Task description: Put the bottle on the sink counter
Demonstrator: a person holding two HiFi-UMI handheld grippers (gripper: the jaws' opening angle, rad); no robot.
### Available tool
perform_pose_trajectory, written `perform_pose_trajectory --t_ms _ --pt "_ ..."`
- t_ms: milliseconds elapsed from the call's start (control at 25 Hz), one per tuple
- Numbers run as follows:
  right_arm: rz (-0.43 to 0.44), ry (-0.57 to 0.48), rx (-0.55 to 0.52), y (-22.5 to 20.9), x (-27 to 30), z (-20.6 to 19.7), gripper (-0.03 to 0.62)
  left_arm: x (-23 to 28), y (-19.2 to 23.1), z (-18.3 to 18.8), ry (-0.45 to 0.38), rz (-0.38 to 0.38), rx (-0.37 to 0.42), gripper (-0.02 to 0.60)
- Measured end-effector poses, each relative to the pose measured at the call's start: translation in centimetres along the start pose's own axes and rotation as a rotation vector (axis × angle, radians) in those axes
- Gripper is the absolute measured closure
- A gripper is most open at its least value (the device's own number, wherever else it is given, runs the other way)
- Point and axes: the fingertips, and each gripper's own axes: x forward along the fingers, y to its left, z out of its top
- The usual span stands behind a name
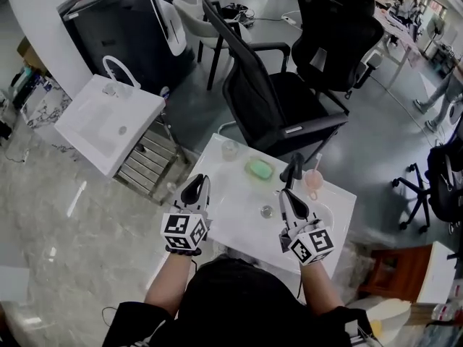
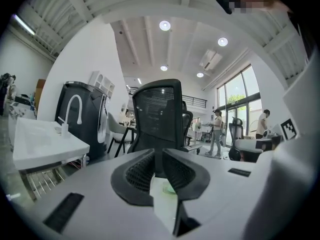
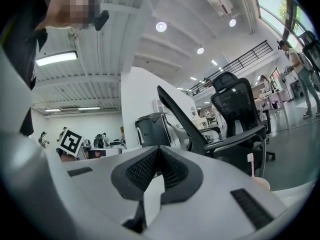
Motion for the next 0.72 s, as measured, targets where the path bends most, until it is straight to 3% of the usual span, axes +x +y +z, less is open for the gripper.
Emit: perform_pose_trajectory --t_ms 240,720 --pt "0.032 -0.019 -0.006 0.6 -2.0 0.5 0.563 -3.0 -1.2 1.5 -0.040 0.038 0.039 0.525" --pt "0.038 0.026 -0.014 -0.3 -2.9 -1.0 0.565 -6.1 -1.6 0.1 -0.039 0.100 0.000 0.525"
